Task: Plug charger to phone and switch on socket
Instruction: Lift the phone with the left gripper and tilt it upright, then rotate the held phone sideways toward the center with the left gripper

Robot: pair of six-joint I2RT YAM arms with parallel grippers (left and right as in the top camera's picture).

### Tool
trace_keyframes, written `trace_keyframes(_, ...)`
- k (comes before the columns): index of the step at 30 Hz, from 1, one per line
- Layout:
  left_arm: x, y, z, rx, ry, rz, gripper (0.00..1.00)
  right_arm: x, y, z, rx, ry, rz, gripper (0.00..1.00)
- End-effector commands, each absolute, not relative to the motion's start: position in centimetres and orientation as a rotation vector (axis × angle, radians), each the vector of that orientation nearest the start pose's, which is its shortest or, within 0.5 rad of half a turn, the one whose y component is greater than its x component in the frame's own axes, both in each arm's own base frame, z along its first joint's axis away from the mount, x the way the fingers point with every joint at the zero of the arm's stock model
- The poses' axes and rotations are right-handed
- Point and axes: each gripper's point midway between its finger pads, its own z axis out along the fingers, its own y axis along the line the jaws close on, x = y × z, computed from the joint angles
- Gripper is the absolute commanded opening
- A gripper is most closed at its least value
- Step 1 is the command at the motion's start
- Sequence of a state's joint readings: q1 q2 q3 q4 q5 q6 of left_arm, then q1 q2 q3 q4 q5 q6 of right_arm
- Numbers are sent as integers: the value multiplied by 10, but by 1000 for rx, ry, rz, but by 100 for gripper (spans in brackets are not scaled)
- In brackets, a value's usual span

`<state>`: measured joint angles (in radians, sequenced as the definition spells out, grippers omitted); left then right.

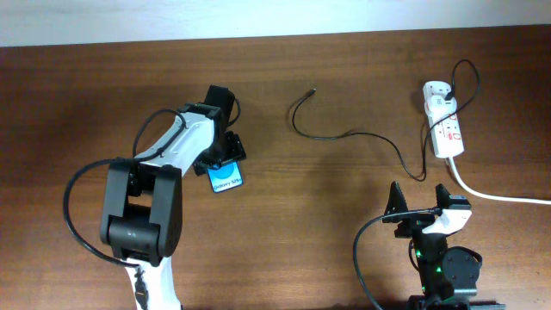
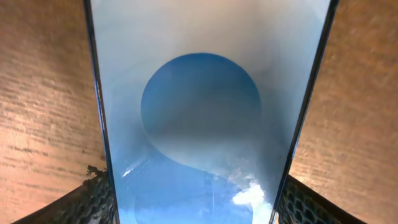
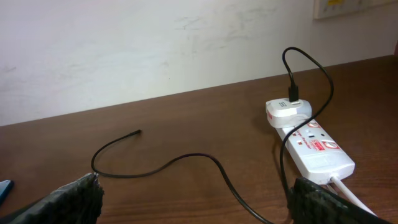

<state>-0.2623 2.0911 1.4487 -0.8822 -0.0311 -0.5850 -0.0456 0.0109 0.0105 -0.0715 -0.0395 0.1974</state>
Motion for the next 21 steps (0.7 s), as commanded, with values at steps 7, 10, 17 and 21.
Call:
trace_keyframes(7, 363, -97, -7, -535, 3122, 13, 68, 246, -3, 157, 159, 1639, 144, 98)
trace_keyframes(10, 366, -97, 7, -533, 3111, 7, 68, 246, -3, 157, 159, 1639, 144, 98)
trace_keyframes(17, 370, -101, 42, -520, 3044, -64, 68, 246, -3, 157, 159, 1639, 144, 98)
trace_keyframes(21, 370, -106, 56, -515, 3025, -120, 68, 246, -3, 157, 159, 1639, 144, 98)
